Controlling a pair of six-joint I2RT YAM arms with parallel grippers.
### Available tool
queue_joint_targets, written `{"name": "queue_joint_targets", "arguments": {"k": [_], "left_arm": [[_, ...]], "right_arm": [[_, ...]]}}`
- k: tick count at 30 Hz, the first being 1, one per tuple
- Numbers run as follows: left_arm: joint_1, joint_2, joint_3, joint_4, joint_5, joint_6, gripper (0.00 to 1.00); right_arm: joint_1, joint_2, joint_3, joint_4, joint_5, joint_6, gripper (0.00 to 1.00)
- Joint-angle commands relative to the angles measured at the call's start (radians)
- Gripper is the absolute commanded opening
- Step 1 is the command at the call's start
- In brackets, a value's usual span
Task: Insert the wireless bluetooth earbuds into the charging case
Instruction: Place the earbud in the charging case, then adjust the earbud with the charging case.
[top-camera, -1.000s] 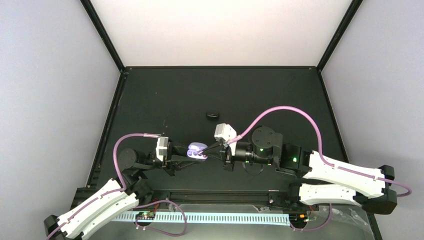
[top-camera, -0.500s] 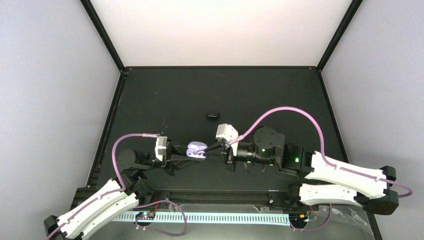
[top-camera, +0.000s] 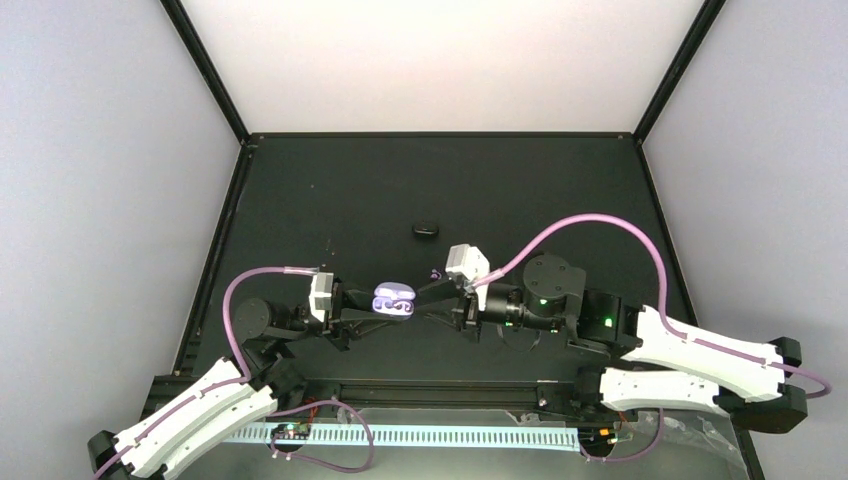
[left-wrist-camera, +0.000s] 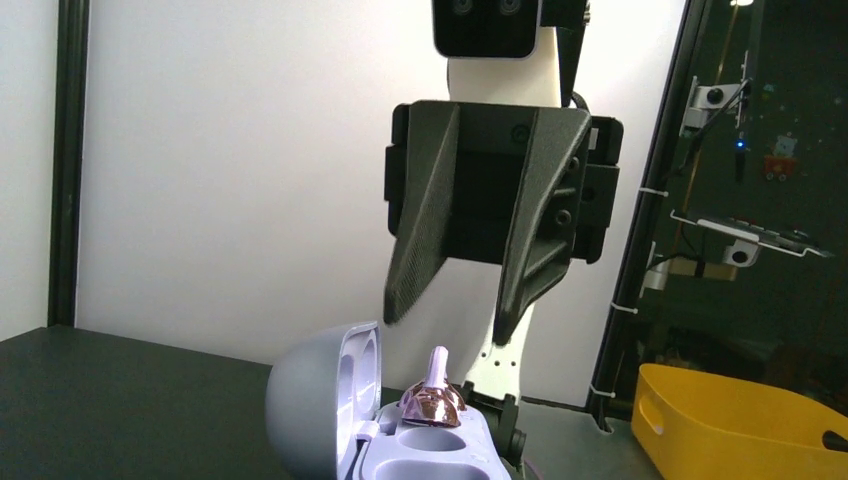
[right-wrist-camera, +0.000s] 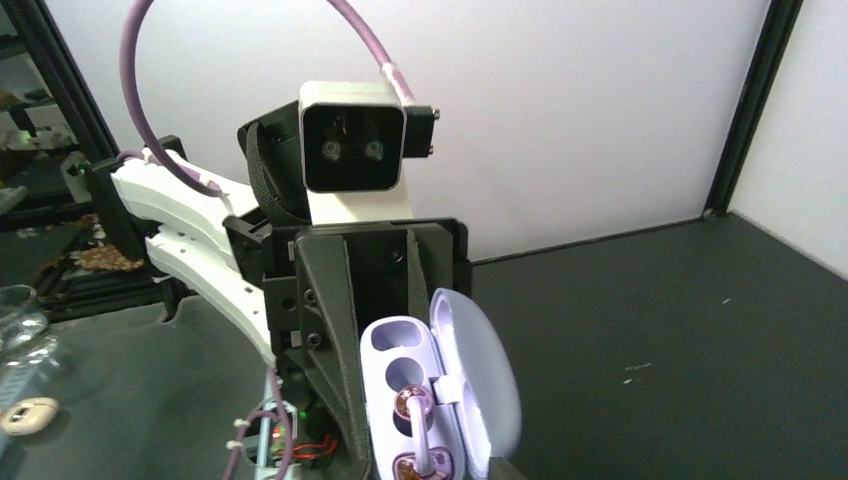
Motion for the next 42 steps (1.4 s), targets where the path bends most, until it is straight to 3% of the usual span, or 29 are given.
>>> {"name": "queue_joint_targets", "arguments": {"k": [1, 5, 14, 21, 42], "left_arm": [[-0.004, -0.022, 0.044, 0.012, -0.035, 0.036, 0.02], [-0.004, -0.019, 0.047, 0.006, -0.075, 0.068, 0.02], [-0.004, -0.008, 0.072, -0.024, -0.145, 0.136, 0.02], [-0.004, -0.001, 0.082, -0.054, -0.166, 0.162, 0.02], [-0.004, -0.002, 0.086, -0.084, -0.195, 0.179, 0.02]], "right_arm": [[0.008, -0.053, -0.002, 0.015, 0.065, 0.027, 0.34], [0.008, -0.068, -0.005, 0.055, 0.202, 0.121, 0.58], [0.008, 0.048, 0.075, 0.020, 0.369, 0.346, 0.98], [0.008, 0.086, 0.115, -0.005, 0.448, 0.394, 1.00], [0.007, 0.181, 0.195, -0.090, 0.461, 0.403, 1.00]]}}
